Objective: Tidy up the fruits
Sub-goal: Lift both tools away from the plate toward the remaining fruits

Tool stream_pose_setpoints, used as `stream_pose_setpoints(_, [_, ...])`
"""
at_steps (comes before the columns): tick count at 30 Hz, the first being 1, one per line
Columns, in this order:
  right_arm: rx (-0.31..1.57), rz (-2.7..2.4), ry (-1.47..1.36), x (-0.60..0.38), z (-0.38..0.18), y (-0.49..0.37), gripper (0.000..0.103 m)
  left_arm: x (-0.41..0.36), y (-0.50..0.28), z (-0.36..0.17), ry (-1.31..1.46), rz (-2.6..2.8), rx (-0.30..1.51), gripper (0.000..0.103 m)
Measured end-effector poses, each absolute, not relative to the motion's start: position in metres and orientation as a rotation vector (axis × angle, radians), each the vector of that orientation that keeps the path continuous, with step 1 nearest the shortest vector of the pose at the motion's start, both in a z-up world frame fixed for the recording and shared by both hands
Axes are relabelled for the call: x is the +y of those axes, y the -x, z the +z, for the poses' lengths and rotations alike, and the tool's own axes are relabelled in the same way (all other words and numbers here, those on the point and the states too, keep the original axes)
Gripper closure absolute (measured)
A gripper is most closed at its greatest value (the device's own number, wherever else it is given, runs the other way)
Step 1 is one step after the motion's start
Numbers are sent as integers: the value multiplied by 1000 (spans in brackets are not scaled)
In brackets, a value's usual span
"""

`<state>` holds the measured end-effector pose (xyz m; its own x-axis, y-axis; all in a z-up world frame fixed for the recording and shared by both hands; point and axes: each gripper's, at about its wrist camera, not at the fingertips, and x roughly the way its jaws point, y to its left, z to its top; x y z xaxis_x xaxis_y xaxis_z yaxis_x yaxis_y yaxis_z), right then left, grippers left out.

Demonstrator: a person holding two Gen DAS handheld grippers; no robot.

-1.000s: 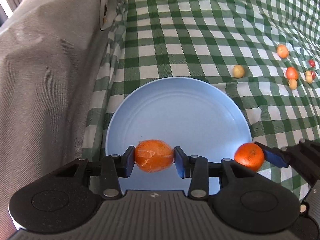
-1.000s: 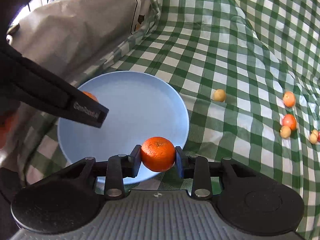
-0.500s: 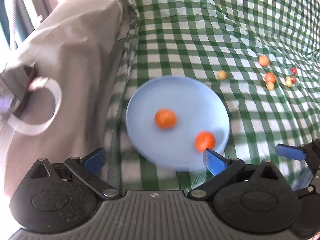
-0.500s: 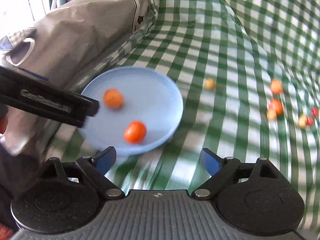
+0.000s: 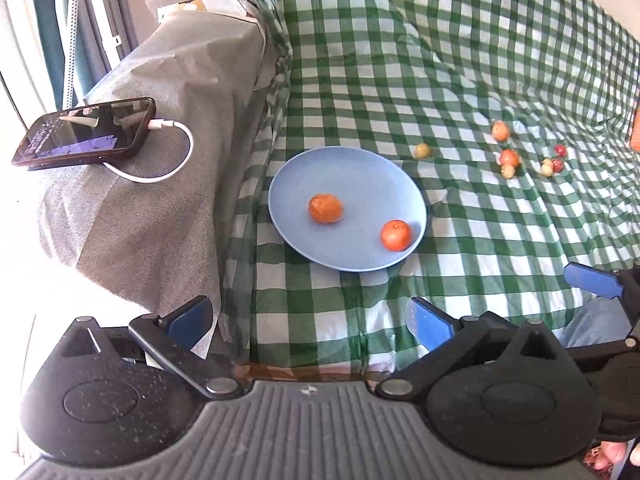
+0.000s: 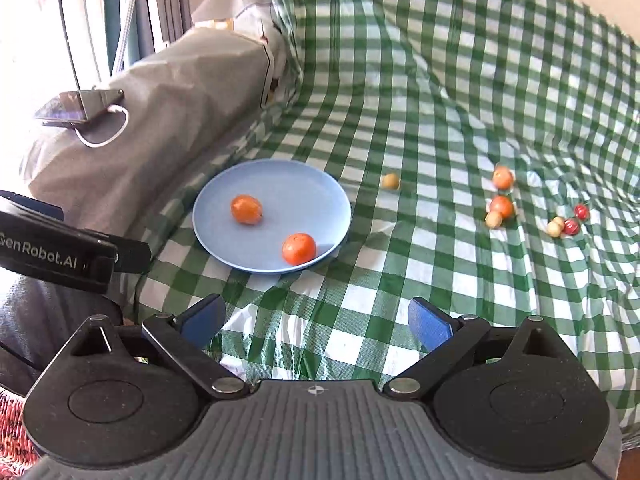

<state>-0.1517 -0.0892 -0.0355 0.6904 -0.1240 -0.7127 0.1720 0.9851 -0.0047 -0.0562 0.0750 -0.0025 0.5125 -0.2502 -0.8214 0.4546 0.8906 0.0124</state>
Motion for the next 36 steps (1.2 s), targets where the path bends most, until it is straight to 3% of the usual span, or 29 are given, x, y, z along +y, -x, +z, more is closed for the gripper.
stream_pose_setpoints(13, [717,-195,-86,-88,-18,178,4,71,82,15,-267,-443,868,0])
stream_pose_setpoints(36, [742,-220,-127,-92,-25,169,4,65,69,9,-287,-443,897,0])
